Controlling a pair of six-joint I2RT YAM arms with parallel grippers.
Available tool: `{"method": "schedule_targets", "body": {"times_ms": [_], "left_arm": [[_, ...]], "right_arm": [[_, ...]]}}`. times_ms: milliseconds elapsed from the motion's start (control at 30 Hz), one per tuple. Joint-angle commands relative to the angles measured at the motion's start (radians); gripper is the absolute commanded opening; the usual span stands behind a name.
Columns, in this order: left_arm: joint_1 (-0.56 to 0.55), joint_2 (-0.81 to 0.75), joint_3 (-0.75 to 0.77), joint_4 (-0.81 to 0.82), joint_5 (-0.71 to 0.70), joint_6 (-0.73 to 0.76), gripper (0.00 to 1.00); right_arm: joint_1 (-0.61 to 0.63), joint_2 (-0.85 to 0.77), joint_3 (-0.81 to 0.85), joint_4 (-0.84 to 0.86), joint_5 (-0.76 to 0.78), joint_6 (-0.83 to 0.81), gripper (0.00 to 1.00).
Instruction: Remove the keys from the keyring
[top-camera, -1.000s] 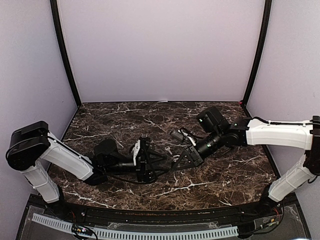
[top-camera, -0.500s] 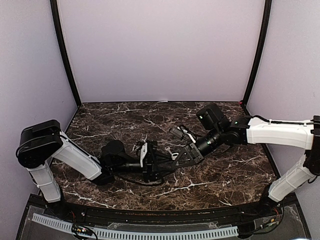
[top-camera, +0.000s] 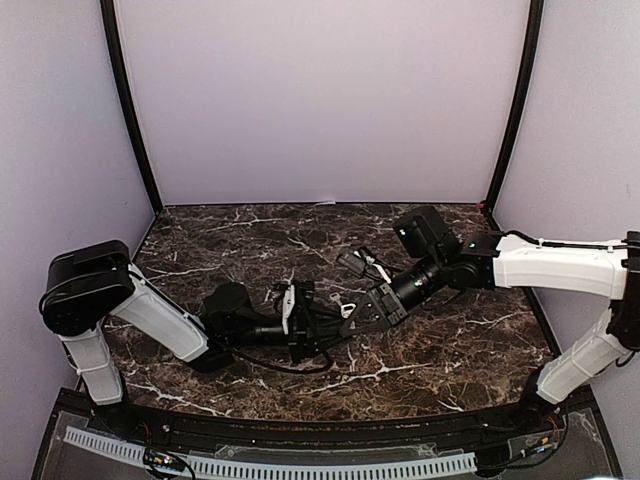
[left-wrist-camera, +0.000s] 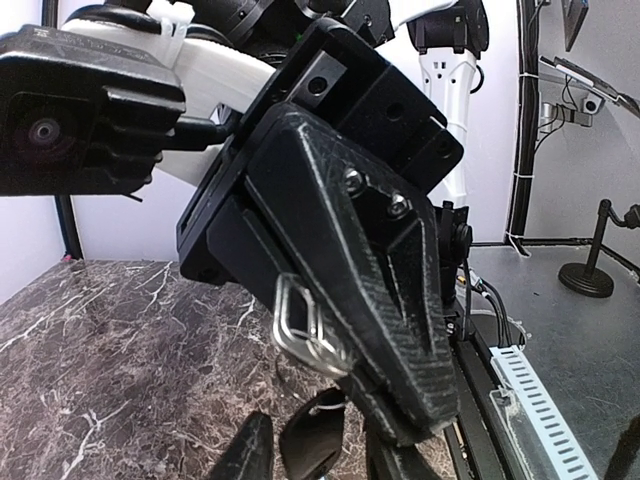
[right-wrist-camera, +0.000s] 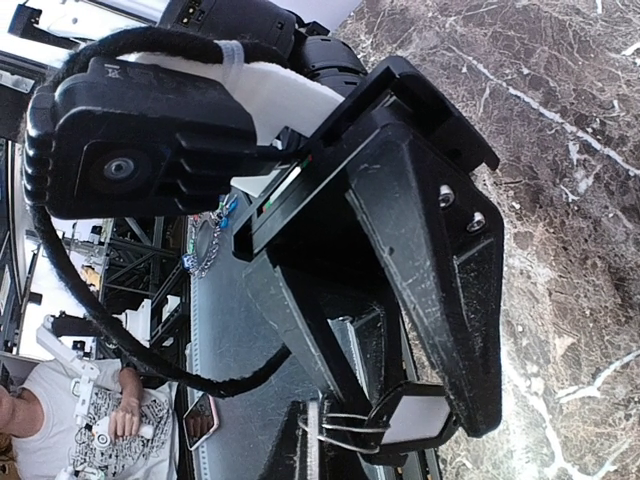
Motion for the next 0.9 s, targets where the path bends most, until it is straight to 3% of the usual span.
{"method": "schedule_targets", "body": {"times_ms": [0, 167, 400, 533, 867], "left_arm": [[-0.008, -0.003, 0.022, 0.085, -0.02, -0.002, 0.36], [-0.009, 0.004, 0.032, 0.11, -0.018, -0.02, 0.43], [-0.009, -0.009, -0.004, 0.157, -0.005, -0.072, 0.12], [-0.009, -0.036, -0.017, 0.124, 0.027, -0.088, 0.01], [-0.009, -0.119, -0.062, 0.032, 0.025, -0.132, 0.0]], "right_arm": [[-0.003, -0.02, -0.005, 0.035, -0.013, 0.012, 0.0], [-0.004, -0.031, -0.034, 0.067, -0.018, 0.027, 0.0], [-0.003, -0.035, -0.049, 0.078, -0.02, 0.04, 0.0], [-0.003, -0.018, -0.043, 0.066, -0.021, 0.029, 0.0], [-0.004, -0.014, -0.023, 0.034, -0.001, 0.019, 0.0]]}}
